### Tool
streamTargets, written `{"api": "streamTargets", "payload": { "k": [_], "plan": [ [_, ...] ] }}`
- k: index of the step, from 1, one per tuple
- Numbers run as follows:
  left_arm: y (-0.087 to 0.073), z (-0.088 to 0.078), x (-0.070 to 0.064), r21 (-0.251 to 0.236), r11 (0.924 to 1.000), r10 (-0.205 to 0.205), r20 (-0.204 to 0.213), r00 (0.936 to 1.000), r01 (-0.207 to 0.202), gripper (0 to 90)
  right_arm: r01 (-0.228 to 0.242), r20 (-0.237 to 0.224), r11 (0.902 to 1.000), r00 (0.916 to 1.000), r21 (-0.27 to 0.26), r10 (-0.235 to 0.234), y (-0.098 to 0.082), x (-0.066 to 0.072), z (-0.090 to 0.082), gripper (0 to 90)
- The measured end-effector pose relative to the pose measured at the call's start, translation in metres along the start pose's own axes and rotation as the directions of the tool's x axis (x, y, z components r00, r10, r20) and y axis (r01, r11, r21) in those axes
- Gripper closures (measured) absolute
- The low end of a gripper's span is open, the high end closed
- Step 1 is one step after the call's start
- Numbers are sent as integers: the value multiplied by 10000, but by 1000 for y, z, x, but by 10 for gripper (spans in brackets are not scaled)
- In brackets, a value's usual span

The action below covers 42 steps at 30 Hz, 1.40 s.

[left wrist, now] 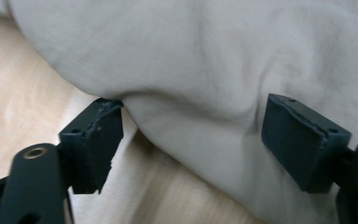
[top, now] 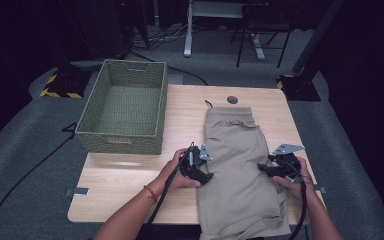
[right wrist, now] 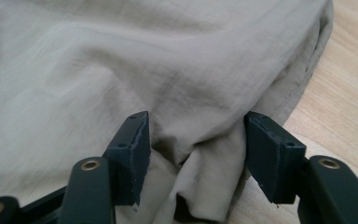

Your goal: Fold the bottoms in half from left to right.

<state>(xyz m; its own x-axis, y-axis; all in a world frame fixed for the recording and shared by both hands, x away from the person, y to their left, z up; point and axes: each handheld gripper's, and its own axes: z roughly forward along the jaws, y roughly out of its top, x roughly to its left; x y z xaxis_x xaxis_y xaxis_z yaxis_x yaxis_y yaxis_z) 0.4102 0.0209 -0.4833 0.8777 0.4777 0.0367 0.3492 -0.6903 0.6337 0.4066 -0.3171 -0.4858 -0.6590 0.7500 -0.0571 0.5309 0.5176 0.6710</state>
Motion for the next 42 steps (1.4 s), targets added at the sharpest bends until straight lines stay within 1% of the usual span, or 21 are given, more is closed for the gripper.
{"api": "streamTargets", "payload": {
  "k": [1,3,6,7,9,11,13,14,15,18,19,21,23,25,28,30,33,35,37,40,42],
  "plan": [
    [2,0,4,-277,9995,-159,-170,9997,154,193,1,24,10000,10000,-55,-1,2,-1,-1,400],
    [9,0,15,-311,9987,-405,-277,9988,396,180,-60,166,9996,9998,-283,64,8,-5,-4,388],
    [22,3,31,-431,9973,-629,-1002,9930,588,170,-142,459,9970,9988,-762,177,22,-14,-5,359],
    [25,4,37,-493,9963,-756,-1092,9911,705,166,-75,524,9964,9986,-843,120,27,-18,-5,359],
    [32,7,49,-715,9898,-1324,-1385,9815,1235,178,53,804,9959,9968,-907,20,37,-24,-1,352],
    [38,12,59,-872,9863,-1531,-1697,9735,1399,180,81,751,9948,9972,-1019,-4,47,-30,4,352],
    [42,17,68,-922,9793,-1936,-1701,9662,1800,183,44,835,9942,9965,-1073,46,56,-37,9,359],
    [45,20,72,-881,9774,-2049,-1680,9643,1924,181,-99,680,9936,9975,-1125,176,61,-42,12,360],
    [47,24,75,-865,9765,-2103,-1867,9597,1972,181,-158,646,9933,9976,-1141,233,66,-46,15,364],
    [50,34,84,-645,9726,-2322,-2157,9485,2234,196,-216,810,9946,9963,-1018,299,77,-56,26,388],
    [50,37,86,-543,9704,-2416,-2106,9473,2354,199,-247,846,9960,9959,-857,320,80,-59,30,394],
    [49,42,88,-505,9691,-2465,-2056,9471,2413,205,-336,679,9975,9970,-622,378,84,-62,39,417],
    [49,47,88,-288,9708,-2387,-2071,9488,2380,208,-197,825,9994,9964,-281,220,86,-63,47,418],
    [48,51,88,-194,9704,-2398,-2011,9498,2409,206,-241,740,9997,9970,-36,243,86,-64,54,417],
    [48,53,87,-199,9691,-2450,-1916,9504,2458,208,-720,658,9973,9953,112,711,81,-67,64,414],
    [47,53,86,-108,9702,-2405,-1679,9560,2421,247,-913,509,9956,9946,202,902,77,-68,68,420],
    [43,52,85,-55,9671,-2529,-1289,9589,2544,252,-992,376,9942,9945,413,977,72,-66,69,431],
    [43,50,83,103,9719,-2325,-1168,9655,2353,252,-1158,133,9919,9932,530,1153,69,-65,68,432],
    [45,48,82,172,9771,-2083,-1238,9702,2120,247,-1025,24,9921,9947,725,1026,68,-63,65,426],
    [50,46,84,-192,9734,-2288,-1280,9650,2282,210,-581,287,9947,9980,846,559,72,-60,61,389],
    [56,46,87,-395,9671,-2544,-1622,9534,2514,196,-819,271,9956,9964,461,807,77,-63,58,378]
  ]
}}
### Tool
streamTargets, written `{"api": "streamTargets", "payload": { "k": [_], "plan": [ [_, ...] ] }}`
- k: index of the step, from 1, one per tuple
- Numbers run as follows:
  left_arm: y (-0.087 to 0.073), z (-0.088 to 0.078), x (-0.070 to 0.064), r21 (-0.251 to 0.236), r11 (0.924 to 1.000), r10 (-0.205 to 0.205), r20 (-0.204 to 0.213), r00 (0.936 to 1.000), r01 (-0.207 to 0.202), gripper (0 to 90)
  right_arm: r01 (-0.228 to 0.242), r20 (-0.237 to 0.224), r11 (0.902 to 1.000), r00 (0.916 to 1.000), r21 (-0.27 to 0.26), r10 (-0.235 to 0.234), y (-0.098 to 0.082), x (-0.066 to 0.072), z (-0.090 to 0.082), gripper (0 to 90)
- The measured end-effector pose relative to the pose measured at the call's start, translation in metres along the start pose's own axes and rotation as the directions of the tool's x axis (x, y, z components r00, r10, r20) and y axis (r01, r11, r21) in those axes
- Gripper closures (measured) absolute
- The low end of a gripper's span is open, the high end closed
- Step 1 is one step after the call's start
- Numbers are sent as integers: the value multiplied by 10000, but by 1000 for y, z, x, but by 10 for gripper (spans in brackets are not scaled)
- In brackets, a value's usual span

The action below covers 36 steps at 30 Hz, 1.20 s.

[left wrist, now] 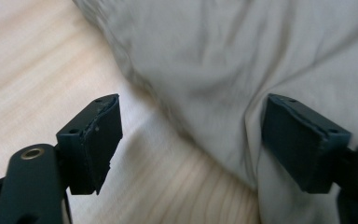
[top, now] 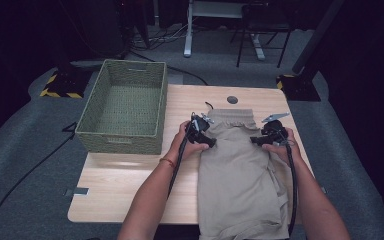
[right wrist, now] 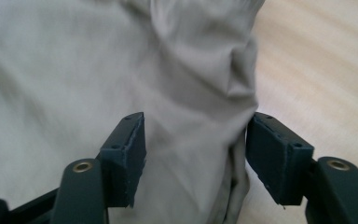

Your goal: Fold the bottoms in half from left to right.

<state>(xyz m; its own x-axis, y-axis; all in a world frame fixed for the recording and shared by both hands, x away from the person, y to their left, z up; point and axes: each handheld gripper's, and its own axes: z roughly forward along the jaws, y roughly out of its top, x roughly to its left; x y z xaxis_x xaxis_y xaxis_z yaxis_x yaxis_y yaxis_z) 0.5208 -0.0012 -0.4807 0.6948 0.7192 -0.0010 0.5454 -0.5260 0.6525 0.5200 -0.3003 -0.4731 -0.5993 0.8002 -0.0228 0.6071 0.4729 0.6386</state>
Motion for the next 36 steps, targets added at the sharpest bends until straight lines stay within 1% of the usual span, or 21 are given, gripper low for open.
{"api": "streamTargets", "payload": {
  "k": [2,3,4,5,6,7,8,9,11,12,14,15,17,18,20,24,26,28,30,33,36],
  "plan": [
    [5,2,2,-96,9994,-340,-92,9994,340,180,-246,48,9984,9997,-513,249,7,-3,-2,366],
    [7,4,3,-18,9993,-382,-347,9987,381,185,-302,154,9970,9994,-714,314,10,-3,-2,362],
    [8,7,3,63,9989,-457,-579,9973,461,200,-381,261,9961,9988,-793,403,13,-4,-1,358],
    [9,10,4,227,9984,-500,-533,9973,513,193,-487,404,9958,9978,-778,520,16,-5,1,349],
    [9,13,5,375,9981,-473,-607,9970,496,183,-572,454,9956,9971,-741,607,18,-6,4,344],
    [9,16,6,540,9972,-484,-714,9963,523,170,-586,502,9961,9968,-653,620,20,-6,8,344],
    [8,19,7,596,9965,-536,-717,9960,579,162,-579,659,9969,9959,-527,613,21,-7,12,344],
    [7,20,8,536,9960,-676,-625,9958,710,157,-576,718,9973,9956,-445,607,22,-7,16,344],
    [6,22,10,418,9940,-993,-404,9942,1010,157,-574,673,9982,9960,-194,586,22,-6,23,342],
    [6,22,10,411,9945,-947,-402,9947,964,151,-590,720,9982,9956,-97,596,22,-5,27,342],
    [6,23,10,413,9948,-920,-340,9952,934,156,-651,551,9979,9964,61,646,22,-4,32,350],
    [7,21,10,499,9953,-810,-337,9961,826,163,-659,502,9977,9966,168,649,22,-4,34,362],
    [8,19,8,561,9964,-636,-87,9979,640,242,-741,264,9970,9969,216,735,23,-4,34,412],
    [9,18,6,628,9963,-585,10,9983,583,301,-819,180,9964,9965,218,815,23,-5,34,443],
    [10,16,3,660,9974,-297,324,9990,275,436,-835,-126,9962,9964,246,839,23,-4,33,534],
    [10,14,2,666,9975,-285,698,9972,239,644,-782,-446,9959,9958,454,802,24,-1,30,711],
    [9,13,2,715,9973,-260,913,9955,195,738,-779,-550,9953,9952,575,811,24,1,29,748],
    [9,12,0,732,9973,-109,940,9955,40,794,-656,-514,9959,9963,622,689,24,4,28,768],
    [11,13,-2,721,9973,54,746,9972,-108,818,-507,-355,9967,9980,632,530,25,5,26,781],
    [15,13,-3,759,9964,355,270,9990,-374,842,-527,-298,9984,9981,200,533,26,5,21,799],
    [21,9,-2,434,9984,355,38,9994,-356,857,-487,-191,9983,9987,-318,481,30,3,12,811]
  ]
}}
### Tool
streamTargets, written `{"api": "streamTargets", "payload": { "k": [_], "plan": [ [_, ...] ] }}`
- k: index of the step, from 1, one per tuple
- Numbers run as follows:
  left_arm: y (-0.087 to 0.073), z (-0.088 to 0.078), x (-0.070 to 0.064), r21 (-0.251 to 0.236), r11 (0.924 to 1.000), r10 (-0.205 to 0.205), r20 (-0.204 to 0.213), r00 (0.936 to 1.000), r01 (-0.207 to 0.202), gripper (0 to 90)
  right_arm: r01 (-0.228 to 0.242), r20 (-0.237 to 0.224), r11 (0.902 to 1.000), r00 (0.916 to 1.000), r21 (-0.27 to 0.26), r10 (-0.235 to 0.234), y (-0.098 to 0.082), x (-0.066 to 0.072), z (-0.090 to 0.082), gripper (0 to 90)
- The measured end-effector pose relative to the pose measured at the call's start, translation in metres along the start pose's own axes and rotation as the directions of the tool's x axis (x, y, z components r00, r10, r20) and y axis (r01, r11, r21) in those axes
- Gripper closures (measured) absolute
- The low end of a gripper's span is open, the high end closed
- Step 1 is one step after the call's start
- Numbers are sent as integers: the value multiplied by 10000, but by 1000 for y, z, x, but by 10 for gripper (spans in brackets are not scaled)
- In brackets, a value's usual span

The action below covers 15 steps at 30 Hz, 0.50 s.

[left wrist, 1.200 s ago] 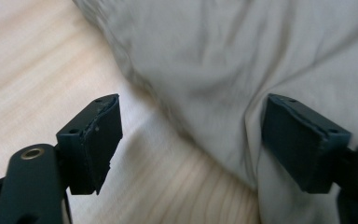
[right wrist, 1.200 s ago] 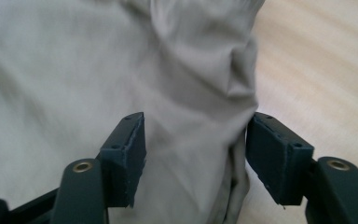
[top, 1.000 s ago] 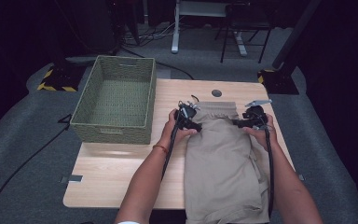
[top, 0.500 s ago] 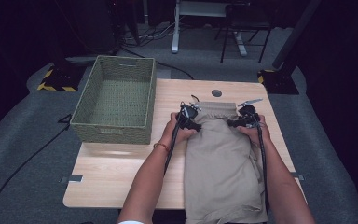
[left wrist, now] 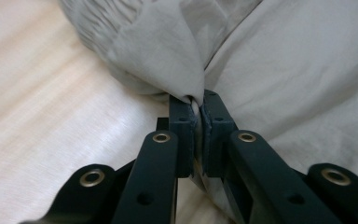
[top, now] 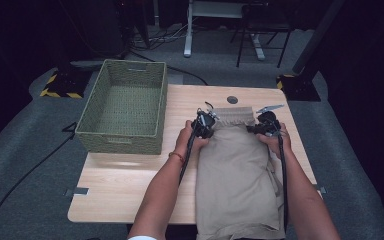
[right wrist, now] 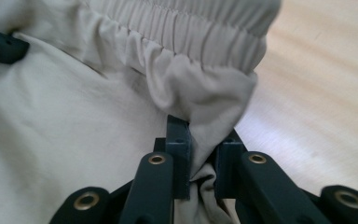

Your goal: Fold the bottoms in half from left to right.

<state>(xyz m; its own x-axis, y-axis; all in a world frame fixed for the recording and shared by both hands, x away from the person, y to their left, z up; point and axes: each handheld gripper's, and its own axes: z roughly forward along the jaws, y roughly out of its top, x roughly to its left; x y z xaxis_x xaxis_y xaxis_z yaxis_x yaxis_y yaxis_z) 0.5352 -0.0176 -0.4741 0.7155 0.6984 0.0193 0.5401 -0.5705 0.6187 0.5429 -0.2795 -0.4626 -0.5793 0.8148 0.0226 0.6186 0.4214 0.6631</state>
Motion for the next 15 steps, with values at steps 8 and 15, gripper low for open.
{"api": "streamTargets", "payload": {
  "k": [8,15],
  "plan": [
    [26,-30,4,-1291,9916,-212,-802,9966,107,866,8,173,9927,9998,-1204,13,23,-4,-27,818],
    [44,-70,3,-2833,9590,-278,-1334,9907,-113,867,110,171,9718,9998,-2354,-72,42,-4,-56,818]
  ]
}}
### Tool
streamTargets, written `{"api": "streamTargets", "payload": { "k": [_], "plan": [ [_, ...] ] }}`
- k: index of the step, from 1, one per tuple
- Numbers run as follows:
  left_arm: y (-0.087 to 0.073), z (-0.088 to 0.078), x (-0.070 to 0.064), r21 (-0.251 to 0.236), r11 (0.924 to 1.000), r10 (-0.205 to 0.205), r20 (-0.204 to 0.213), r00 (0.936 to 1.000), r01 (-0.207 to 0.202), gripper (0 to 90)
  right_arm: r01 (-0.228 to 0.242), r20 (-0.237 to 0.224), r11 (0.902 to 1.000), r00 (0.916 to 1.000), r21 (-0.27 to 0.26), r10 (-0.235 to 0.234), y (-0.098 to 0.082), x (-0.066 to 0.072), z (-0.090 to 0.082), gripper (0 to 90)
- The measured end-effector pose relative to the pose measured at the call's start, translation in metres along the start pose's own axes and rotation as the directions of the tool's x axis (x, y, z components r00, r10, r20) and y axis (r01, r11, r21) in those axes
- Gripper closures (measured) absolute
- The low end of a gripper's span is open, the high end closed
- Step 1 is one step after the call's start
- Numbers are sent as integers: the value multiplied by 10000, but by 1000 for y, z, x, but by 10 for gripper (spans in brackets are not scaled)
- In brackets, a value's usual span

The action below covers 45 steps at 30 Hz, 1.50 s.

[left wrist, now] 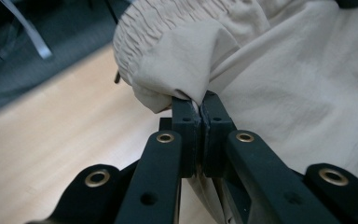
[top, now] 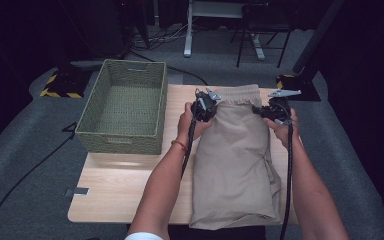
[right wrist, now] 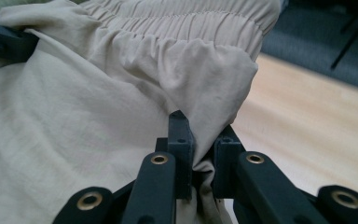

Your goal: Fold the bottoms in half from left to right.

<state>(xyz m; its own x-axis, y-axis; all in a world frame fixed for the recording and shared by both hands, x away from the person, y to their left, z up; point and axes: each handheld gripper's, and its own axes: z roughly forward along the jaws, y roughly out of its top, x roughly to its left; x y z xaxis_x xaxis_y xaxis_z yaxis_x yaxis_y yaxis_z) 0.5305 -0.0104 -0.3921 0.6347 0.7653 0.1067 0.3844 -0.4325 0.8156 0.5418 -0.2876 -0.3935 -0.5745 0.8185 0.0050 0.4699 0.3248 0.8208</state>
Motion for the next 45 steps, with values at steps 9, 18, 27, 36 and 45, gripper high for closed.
{"api": "streamTargets", "payload": {
  "k": [9,18,27,36,45],
  "plan": [
    [-10,-51,-19,-1107,9885,1062,210,9941,-1033,864,925,-774,9883,9917,-1216,-1023,0,19,-52,805],
    [-75,-90,-57,-1091,9653,2504,1269,9598,-2374,845,1879,-2310,9651,9459,-1826,-2279,-65,57,-95,786],
    [-157,-96,-92,475,9436,2993,3013,9053,-3278,820,2473,-3491,9684,9052,-314,-2425,-160,94,-90,757],
    [-162,-69,-86,747,9286,3304,2799,9014,-3636,806,2648,-2743,9630,9308,500,-2417,-177,101,-72,750],
    [-134,-59,-50,1263,9657,2032,1770,9630,-2269,497,2293,-1881,9717,9583,563,-2152,-152,90,-44,580]
  ]
}}
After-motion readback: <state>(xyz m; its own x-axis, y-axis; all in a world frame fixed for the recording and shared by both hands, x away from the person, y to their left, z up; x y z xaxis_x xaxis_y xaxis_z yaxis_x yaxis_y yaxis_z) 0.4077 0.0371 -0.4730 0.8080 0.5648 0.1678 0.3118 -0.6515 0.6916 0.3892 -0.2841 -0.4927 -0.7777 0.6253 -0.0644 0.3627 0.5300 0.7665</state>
